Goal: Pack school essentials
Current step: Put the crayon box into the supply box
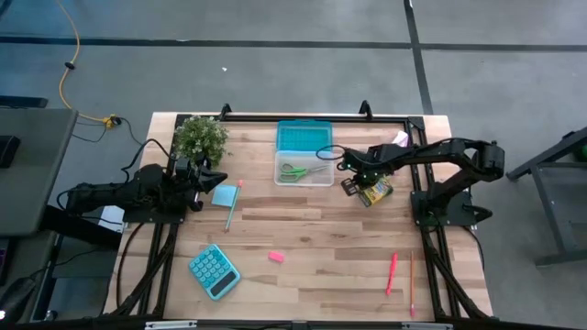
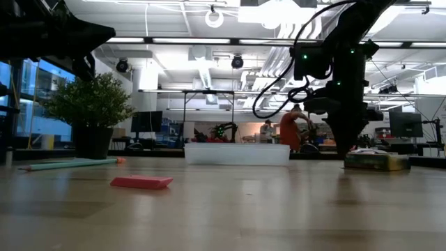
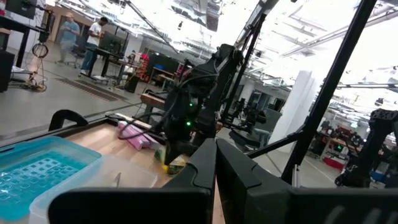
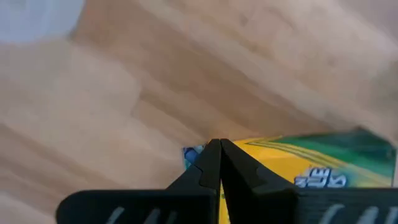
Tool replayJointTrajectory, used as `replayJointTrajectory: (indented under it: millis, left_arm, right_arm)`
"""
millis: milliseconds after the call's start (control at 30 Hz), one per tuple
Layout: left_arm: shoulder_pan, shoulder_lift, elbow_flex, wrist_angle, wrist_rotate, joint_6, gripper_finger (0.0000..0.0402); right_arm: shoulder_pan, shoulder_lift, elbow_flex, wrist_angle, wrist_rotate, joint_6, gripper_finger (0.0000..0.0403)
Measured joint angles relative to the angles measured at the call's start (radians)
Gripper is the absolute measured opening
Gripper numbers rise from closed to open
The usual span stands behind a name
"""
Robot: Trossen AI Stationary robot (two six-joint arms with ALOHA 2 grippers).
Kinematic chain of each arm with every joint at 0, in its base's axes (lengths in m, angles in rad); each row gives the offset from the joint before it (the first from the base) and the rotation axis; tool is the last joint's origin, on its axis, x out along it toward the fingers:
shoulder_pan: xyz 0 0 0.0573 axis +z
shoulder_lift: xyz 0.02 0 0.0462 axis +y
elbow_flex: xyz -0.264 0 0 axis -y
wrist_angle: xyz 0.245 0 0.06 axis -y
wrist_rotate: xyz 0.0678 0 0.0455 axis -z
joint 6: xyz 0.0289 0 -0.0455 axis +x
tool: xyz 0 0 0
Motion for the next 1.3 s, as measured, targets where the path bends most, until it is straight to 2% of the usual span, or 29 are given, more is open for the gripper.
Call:
replayJointTrajectory:
  millis: [333, 533, 633, 767, 933, 1100, 1200, 1300]
  left_arm:
    - [0.0, 0.0, 0.0, 0.0, -0.02, -0.042, 0.0]
    - [0.0, 0.008, 0.014, 0.02, -0.095, -0.122, 0.0]
    - [0.0, 0.064, 0.068, 0.016, -0.098, -0.109, 0.0]
    - [0.0, 0.225, 0.186, -0.019, -0.098, -0.052, 0.0]
    - [0.0, 0.538, 0.372, -0.069, -0.088, 0.031, 0.0]
    - [0.0, 0.853, 0.561, -0.067, -0.045, 0.142, 0.0]
    - [0.0, 0.994, 0.66, -0.014, -0.013, 0.215, 0.0]
    - [0.0, 1.089, 0.715, 0.084, 0.029, 0.236, 0.0]
  right_arm:
    - [0.11, -0.033, 0.0, -0.065, 0.014, 0.037, 0.0]
    - [0.157, -0.207, 0.0, -0.052, 0.149, 0.041, 0.0]
    - [0.181, -0.328, -0.001, -0.047, 0.232, 0.041, 0.0]
    - [0.198, -0.488, 0.0, -0.049, 0.273, 0.042, 0.0]
    - [0.196, -0.618, 0.0, -0.146, 0.272, 0.125, 0.0]
    - [0.196, -0.653, 0.0, -0.322, 0.263, 0.18, 0.0]
    - [0.204, -0.655, 0.0, -0.31, 0.26, 0.133, 0.0]
    - [0.213, -0.655, 0.0, -0.217, 0.26, 0.058, 0.0]
